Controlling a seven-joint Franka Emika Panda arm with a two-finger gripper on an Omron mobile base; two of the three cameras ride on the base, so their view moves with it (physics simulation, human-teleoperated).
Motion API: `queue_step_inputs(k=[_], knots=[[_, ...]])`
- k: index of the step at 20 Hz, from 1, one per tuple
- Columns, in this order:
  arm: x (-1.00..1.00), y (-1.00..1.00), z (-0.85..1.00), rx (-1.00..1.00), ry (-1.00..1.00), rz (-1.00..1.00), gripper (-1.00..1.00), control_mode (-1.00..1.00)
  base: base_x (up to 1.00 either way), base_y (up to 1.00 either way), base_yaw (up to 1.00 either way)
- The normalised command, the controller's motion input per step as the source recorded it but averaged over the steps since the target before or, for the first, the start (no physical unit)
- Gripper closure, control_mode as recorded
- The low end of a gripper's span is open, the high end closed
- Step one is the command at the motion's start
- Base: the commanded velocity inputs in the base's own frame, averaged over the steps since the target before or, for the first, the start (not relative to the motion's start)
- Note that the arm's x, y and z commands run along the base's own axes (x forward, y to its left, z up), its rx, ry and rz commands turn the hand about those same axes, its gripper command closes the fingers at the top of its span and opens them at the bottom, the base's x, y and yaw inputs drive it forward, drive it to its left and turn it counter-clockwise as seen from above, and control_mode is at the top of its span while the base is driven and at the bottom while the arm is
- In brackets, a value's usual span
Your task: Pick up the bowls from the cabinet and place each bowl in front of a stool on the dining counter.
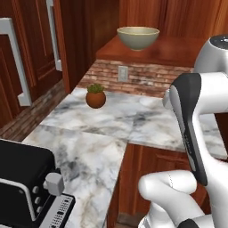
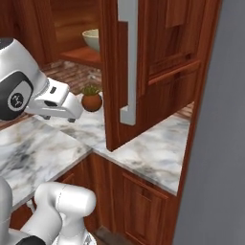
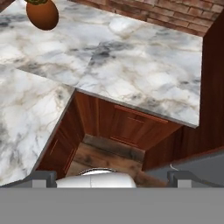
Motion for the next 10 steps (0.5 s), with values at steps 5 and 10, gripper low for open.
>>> queue_step_inputs(k=[5, 10], knots=[[0.00, 0.00, 0.00, 0.00, 0.00, 0.00, -1.00, 1.00, 0.59, 0.00, 0.35], [0.00, 0.00, 0.00, 0.00, 0.00, 0.00, -1.00, 1.00, 0.69, 0.07, 0.10]])
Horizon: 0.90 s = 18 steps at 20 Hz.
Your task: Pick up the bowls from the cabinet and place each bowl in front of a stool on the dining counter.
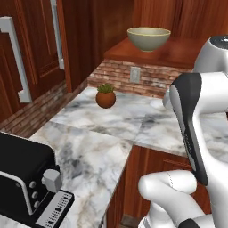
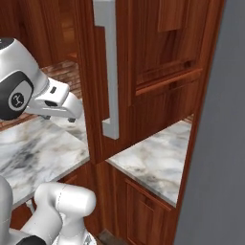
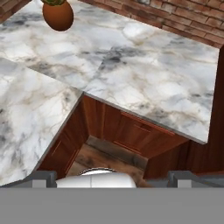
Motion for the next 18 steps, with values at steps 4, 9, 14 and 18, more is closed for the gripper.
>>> queue_step_inputs(k=[4, 9, 14, 18], knots=[[0.00, 0.00, 0.00, 0.00, 0.00, 0.00, -1.00, 1.00, 0.36, 0.20, 0.01], [0.00, 0.00, 0.00, 0.00, 0.00, 0.00, -1.00, 1.00, 0.14, 0.04, 0.00], [0.00, 0.00, 0.00, 0.00, 0.00, 0.00, -1.00, 1.00, 0.00, 0.00, 0.00], [0.00, 0.13, 0.23, -0.03, 0.00, 0.00, -1.00, -1.00, 0.00, 0.08, 0.00]])
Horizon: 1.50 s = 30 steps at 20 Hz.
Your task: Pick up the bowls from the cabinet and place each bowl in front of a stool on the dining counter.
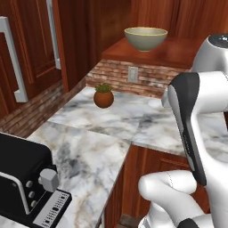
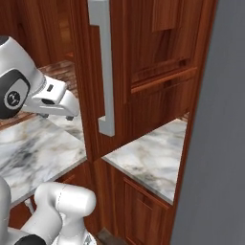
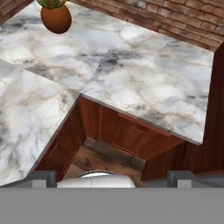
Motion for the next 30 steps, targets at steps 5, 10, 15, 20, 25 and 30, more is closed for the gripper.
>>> queue_step_inputs(k=[5, 10, 15, 20, 25, 30], knots=[[0.00, 0.19, 0.96, -0.12, -0.03, 0.00, -1.00, -1.00, 0.00, 0.00, 0.00], [0.31, 0.09, 0.38, -0.19, 0.01, 0.04, -1.00, -1.00, 0.00, 0.00, 0.00], [0.60, 0.10, -0.46, -0.27, -0.09, 0.20, -1.00, -1.00, 0.00, 0.00, 0.00], [0.06, -0.09, 0.00, -0.40, -0.12, 0.30, -1.00, -1.00, 0.00, 0.00, 0.00], [0.06, -0.04, 0.23, -0.36, -0.09, 0.32, -1.00, -1.00, 0.00, 0.00, 0.00], [-0.02, 0.00, 0.62, -0.37, -0.03, 0.12, -1.00, -1.00, 0.00, 0.00, 0.00]])
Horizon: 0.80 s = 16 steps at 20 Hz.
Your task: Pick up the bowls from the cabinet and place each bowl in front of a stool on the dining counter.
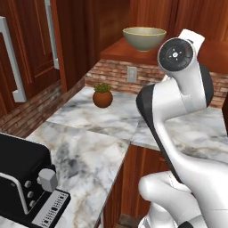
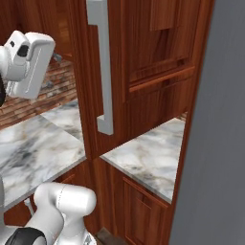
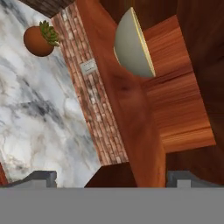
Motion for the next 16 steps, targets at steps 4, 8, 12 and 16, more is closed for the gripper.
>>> queue_step_inputs(k=[4, 8, 12, 16], knots=[[0.07, 0.00, 0.06, -0.09, 0.00, 0.00, -1.00, -1.00, 0.00, 0.00, 0.00], [0.09, 0.00, 0.09, 0.00, 0.00, 0.00, -1.00, -1.00, 0.00, 0.00, 0.00], [0.07, 0.00, 0.36, -0.01, 0.00, 0.00, -1.00, -1.00, 0.00, 0.00, 0.00], [0.25, 0.00, 0.41, -0.01, 0.00, 0.00, -1.00, -1.00, 0.00, 0.00, 0.00]])
